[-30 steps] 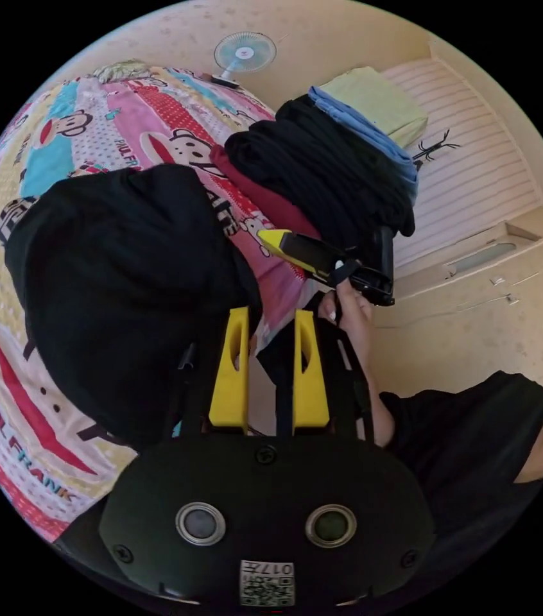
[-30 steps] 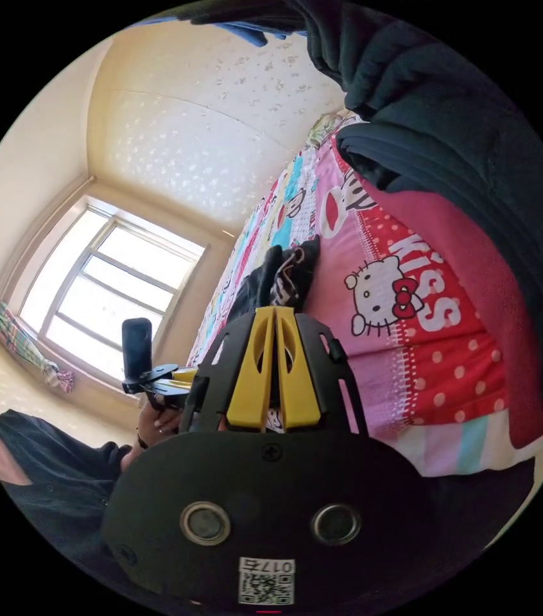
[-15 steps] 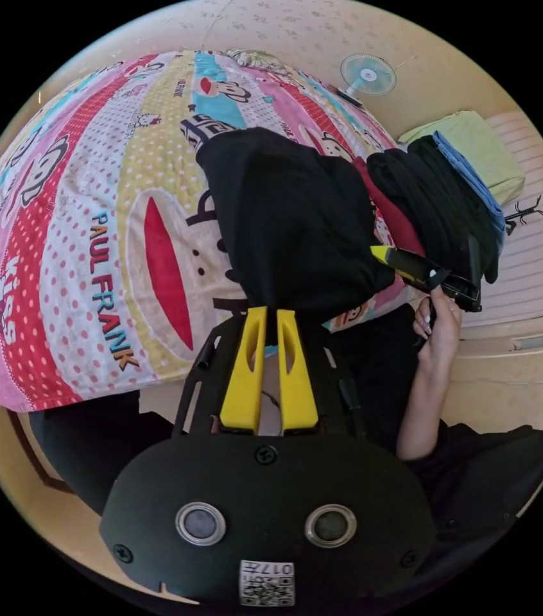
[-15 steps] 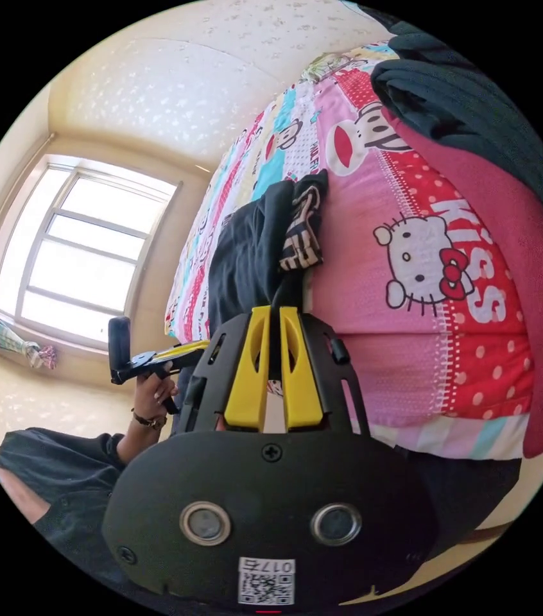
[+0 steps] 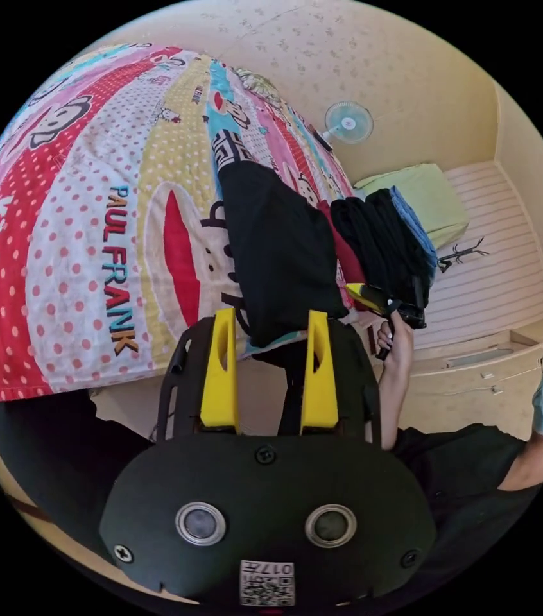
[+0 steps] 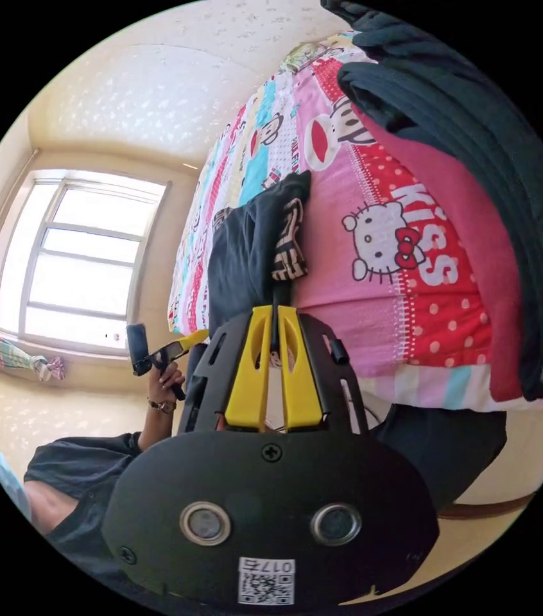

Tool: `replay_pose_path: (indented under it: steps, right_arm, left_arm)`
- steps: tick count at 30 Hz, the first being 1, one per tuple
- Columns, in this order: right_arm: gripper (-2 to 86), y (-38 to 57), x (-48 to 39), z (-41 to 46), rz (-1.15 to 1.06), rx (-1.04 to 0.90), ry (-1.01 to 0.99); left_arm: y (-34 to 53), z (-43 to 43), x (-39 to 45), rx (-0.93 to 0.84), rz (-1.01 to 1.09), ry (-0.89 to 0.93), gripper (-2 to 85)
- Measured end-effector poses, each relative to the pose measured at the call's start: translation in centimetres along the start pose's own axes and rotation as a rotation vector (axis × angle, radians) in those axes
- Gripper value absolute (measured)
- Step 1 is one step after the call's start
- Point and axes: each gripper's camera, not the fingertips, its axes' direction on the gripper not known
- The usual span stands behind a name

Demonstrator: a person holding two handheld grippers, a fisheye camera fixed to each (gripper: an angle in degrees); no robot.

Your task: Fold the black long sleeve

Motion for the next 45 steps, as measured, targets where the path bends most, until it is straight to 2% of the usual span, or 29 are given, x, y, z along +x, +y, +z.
replay_pose_path:
  steps: [4,5,7,8,15,19,21,22,23,27,30,33,35,37,40,42,45]
  right_arm:
    - [9.9,0.0,1.4,-1.1,0.015,-0.025,-0.088]
    - [10.9,0.0,1.6,-1.1,0.002,-0.045,-0.122]
    - [15.5,0.3,2.8,-1.0,-0.027,-0.134,-0.346]
    - [16.4,0.5,3.2,-0.9,-0.021,-0.147,-0.397]
    - [23.2,5.6,8.0,4.9,0.172,-0.292,-0.845]
    - [26.0,5.5,8.5,7.8,0.248,-0.201,-1.007]
    - [23.2,5.3,8.0,7.3,0.263,-0.109,-1.015]
    - [12.8,5.2,6.7,6.4,0.213,-0.079,-0.999]
    - [7.6,5.0,5.7,5.9,0.187,-0.082,-0.983]
    - [5.8,4.3,-6.4,2.5,-0.129,-0.205,-0.797]
    - [5.7,3.6,-16.6,3.3,-0.363,-0.316,-0.661]
    - [5.6,0.7,-23.3,10.3,-0.434,-0.474,-0.566]
    - [5.4,-1.5,-26.6,16.5,-0.444,-0.559,-0.583]
    - [5.2,-3.3,-33.3,23.1,-0.566,-0.599,-0.601]
    - [5.6,-3.0,-43.5,28.0,-0.763,-0.578,-0.501]
    - [6.1,-2.6,-48.1,30.8,-0.814,-0.552,-0.418]
    - [6.5,-3.0,-51.9,37.0,-0.791,-0.514,-0.370]
  left_arm:
    - [-0.9,2.8,-2.3,-0.098,-0.104,0.177,9.8]
    - [-0.7,3.3,-3.1,-0.089,-0.151,0.276,6.3]
    - [-0.1,2.7,-4.0,-0.021,-0.217,0.395,5.0]
    - [0.2,1.8,-3.9,0.011,-0.225,0.434,4.7]
    - [-0.2,-5.9,5.0,0.028,-0.014,0.423,4.2]
    - [0.4,-8.9,8.7,0.028,0.098,0.401,4.2]
    - [1.4,-11.7,9.9,0.047,0.138,0.394,4.2]
    - [1.7,-12.7,10.1,0.059,0.149,0.390,4.2]
    - [2.3,-15.2,10.4,0.092,0.175,0.372,4.2]
    - [5.7,-26.5,12.0,0.272,0.304,0.318,4.2]
    - [7.9,-33.8,11.2,0.417,0.356,0.336,4.2]
    - [8.3,-39.7,5.6,0.508,0.267,0.319,4.2]
    - [8.5,-43.3,0.3,0.573,0.160,0.322,4.1]
    - [8.9,-48.0,-3.1,0.653,0.123,0.314,4.1]
    - [9.4,-56.6,-2.2,0.728,0.157,0.088,4.2]
    - [8.9,-62.0,-1.5,0.784,0.122,-0.118,4.4]
    - [7.8,-65.6,-4.8,0.832,-0.010,-0.231,4.9]
